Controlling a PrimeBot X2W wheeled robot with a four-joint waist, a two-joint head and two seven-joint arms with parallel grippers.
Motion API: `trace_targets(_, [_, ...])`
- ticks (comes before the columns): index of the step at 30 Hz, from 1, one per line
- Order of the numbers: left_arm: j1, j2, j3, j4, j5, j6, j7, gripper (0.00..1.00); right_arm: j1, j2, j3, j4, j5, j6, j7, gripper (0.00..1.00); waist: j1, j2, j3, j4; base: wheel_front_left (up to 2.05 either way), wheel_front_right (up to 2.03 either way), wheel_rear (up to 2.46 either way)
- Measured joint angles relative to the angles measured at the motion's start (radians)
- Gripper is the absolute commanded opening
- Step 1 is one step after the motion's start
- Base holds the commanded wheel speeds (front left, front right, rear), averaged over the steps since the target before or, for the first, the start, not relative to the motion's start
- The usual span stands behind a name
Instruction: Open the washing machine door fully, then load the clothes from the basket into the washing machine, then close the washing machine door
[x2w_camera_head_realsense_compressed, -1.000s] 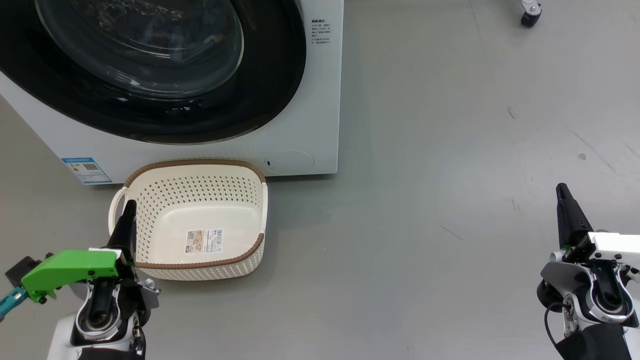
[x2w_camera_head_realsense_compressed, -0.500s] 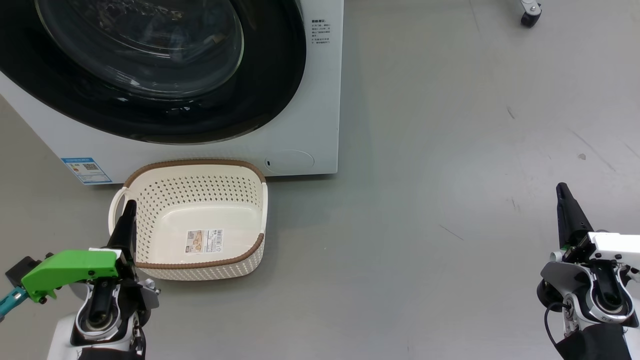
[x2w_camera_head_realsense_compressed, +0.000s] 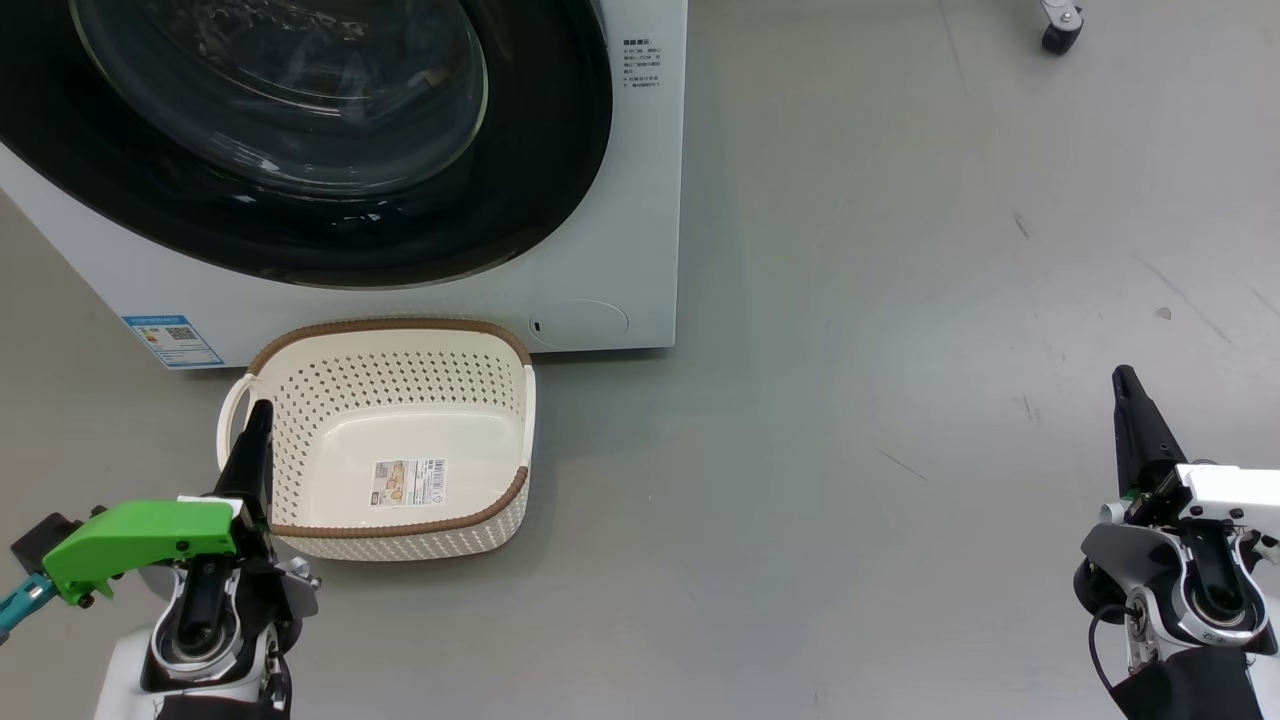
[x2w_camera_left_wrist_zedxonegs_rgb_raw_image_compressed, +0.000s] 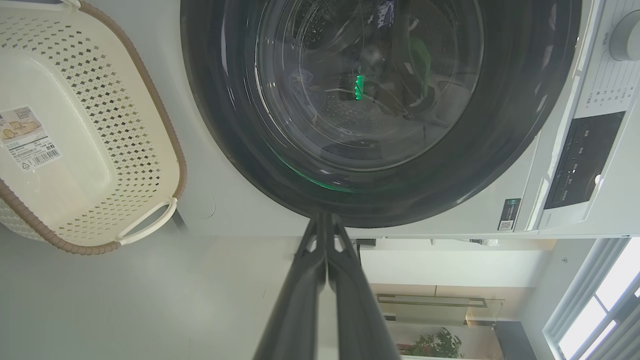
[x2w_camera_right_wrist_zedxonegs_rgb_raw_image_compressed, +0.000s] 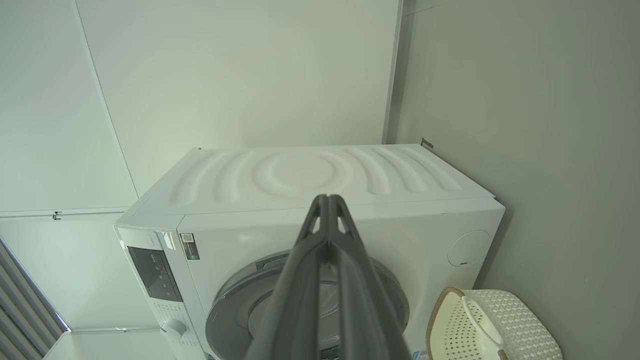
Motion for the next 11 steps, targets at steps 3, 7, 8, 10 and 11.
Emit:
trace_targets(3, [0.000, 0.000, 0.000, 0.000, 0.000, 0.000, 0.000, 0.00, 0.000, 0.000, 0.000, 0.000, 0.000, 0.000, 0.000, 0.00, 0.0000, 0.0000, 0.000, 0.000, 0.00, 0.00, 0.00])
trace_targets(7, [0.000, 0.000, 0.000, 0.000, 0.000, 0.000, 0.000, 0.00, 0.000, 0.000, 0.000, 0.000, 0.000, 0.000, 0.000, 0.00, 0.0000, 0.0000, 0.000, 0.000, 0.00, 0.00, 0.00])
trace_targets(8, [0.000, 0.000, 0.000, 0.000, 0.000, 0.000, 0.000, 0.00, 0.000, 0.000, 0.000, 0.000, 0.000, 0.000, 0.000, 0.00, 0.0000, 0.0000, 0.000, 0.000, 0.00, 0.00, 0.00])
trace_targets(10, [0.000, 0.000, 0.000, 0.000, 0.000, 0.000, 0.000, 0.00, 0.000, 0.000, 0.000, 0.000, 0.000, 0.000, 0.000, 0.00, 0.0000, 0.0000, 0.000, 0.000, 0.00, 0.00, 0.00])
trace_targets(11, [0.000, 0.000, 0.000, 0.000, 0.000, 0.000, 0.000, 0.00, 0.000, 0.000, 0.000, 0.000, 0.000, 0.000, 0.000, 0.00, 0.0000, 0.0000, 0.000, 0.000, 0.00, 0.00, 0.00])
